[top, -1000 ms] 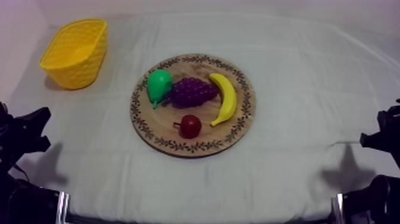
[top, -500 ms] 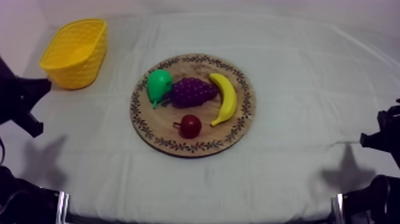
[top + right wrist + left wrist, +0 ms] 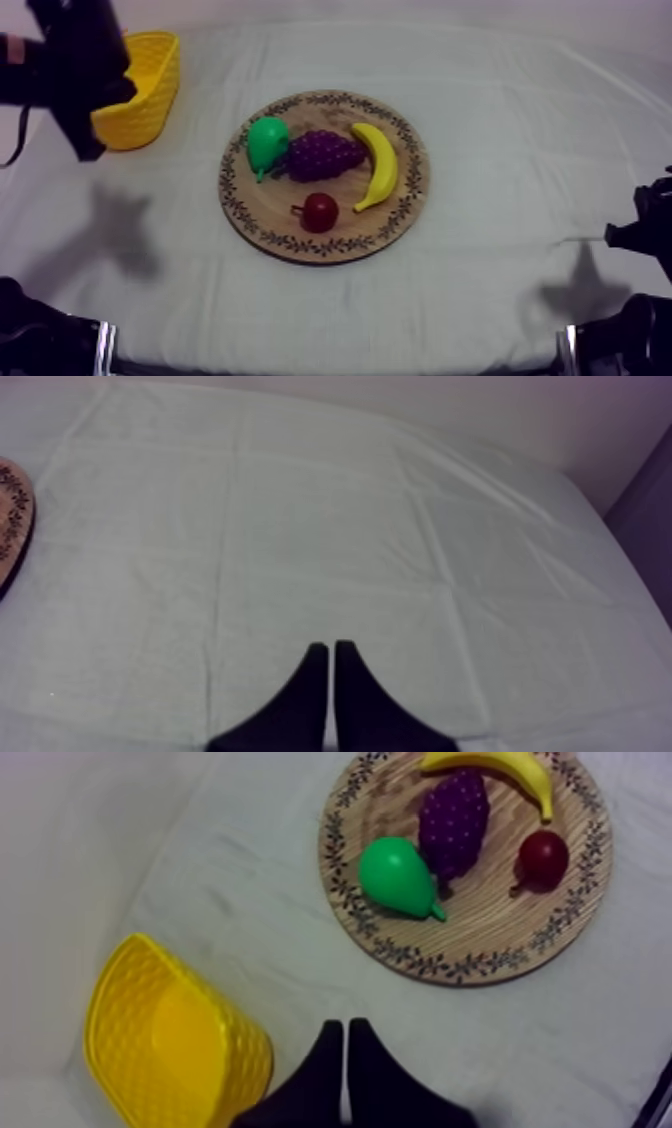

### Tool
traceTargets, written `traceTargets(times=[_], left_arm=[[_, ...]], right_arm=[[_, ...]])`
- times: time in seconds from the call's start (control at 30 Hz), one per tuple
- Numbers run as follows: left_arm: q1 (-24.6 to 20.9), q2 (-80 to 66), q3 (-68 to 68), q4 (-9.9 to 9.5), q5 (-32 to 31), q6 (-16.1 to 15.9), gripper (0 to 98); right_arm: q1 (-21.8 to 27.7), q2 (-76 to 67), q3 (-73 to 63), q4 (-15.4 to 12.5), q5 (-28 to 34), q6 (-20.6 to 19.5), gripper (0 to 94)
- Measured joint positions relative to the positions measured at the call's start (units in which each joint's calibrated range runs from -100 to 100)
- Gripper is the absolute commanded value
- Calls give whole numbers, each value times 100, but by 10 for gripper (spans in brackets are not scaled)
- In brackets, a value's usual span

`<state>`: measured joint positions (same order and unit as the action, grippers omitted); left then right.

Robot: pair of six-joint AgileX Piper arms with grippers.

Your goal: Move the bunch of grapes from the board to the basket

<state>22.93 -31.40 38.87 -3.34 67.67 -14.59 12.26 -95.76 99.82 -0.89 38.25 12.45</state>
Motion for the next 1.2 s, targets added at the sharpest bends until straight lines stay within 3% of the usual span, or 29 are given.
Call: traceTargets(times=[0.43, 0.97, 1.07, 1.2], left_arm=[[590, 2512, -1893, 67, -17, 7, 0], [982, 4318, -3632, 334, 1088, -128, 2], [1042, 4473, -3844, 300, 1164, -92, 56], [1063, 4624, -3966, 293, 1203, -45, 214]], right_arm=[[0, 0, 0, 0, 0, -3, 3], [0, 0, 0, 0, 0, -3, 3], [0, 0, 0, 0, 0, -3, 3], [0, 0, 0, 0, 0, -3, 3]])
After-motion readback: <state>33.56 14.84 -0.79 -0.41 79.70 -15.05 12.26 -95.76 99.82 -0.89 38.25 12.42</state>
